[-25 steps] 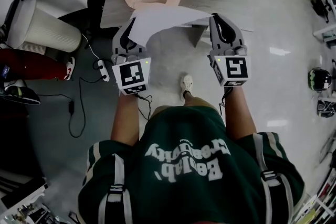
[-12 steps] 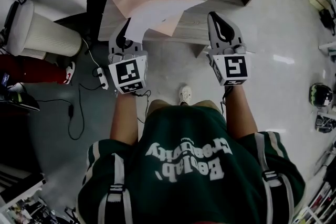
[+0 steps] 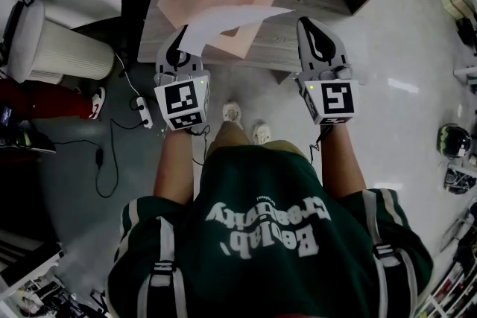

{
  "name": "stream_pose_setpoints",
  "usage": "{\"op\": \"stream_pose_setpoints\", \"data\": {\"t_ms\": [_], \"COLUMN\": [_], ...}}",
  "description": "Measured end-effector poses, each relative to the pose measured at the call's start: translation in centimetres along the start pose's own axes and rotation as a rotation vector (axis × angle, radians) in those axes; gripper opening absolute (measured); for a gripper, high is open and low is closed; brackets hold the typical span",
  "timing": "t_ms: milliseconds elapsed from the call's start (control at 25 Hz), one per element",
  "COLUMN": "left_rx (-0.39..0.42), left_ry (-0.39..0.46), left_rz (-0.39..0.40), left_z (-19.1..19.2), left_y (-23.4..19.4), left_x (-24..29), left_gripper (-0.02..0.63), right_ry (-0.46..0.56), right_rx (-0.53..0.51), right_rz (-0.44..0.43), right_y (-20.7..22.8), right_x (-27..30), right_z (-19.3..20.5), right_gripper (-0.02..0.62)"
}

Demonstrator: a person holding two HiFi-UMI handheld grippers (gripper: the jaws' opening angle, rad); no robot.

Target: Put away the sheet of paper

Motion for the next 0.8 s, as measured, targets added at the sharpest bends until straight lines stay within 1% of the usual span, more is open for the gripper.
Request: {"op": "stream_pose_setpoints", "data": {"t_ms": [160,440,600,680,800], "left_rx": [-0.003,-0.021,-0.026,-0.027,-0.057], "left_ry": [-0.038,-0.114,-0.157,-0.193,-0.263], "left_rz": [0.022,0.096,0.165,0.192,0.27], "left_z": [1.4,4.7,6.8,8.0,9.9], "left_y": [-1.4,-3.8,-5.2,-5.9,-7.0], "left_x": [3.1,9.7,13.2,15.0,17.1], "left_gripper": [0.018,0.018,0.018,0.018,0.018], "right_ry": [-0.04,-0.082,-0.108,-0.136,-0.165], "right_rx": [0.004,0.009,0.028,0.031,-0.002], "right_rz": [0.005,0.025,0.042,0.053,0.066], "right_y": [0.4,1.0,0.8,1.1,1.2], "right_x": [3.4,11.0,15.1,17.3,20.2], "right_z": [0.9,2.3,3.1,3.7,4.6], "right_gripper": [0.037,0.037,0.037,0.037,0.037]}}
Point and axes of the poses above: the fingertips, and each gripper's own axes: x forward along the fingers, y to its right, z out of its underside, the point moved 6 cm from there along -x, backward along the fingers, and after that the axes turned 2 degrees about -y, right-handed, at the moved point
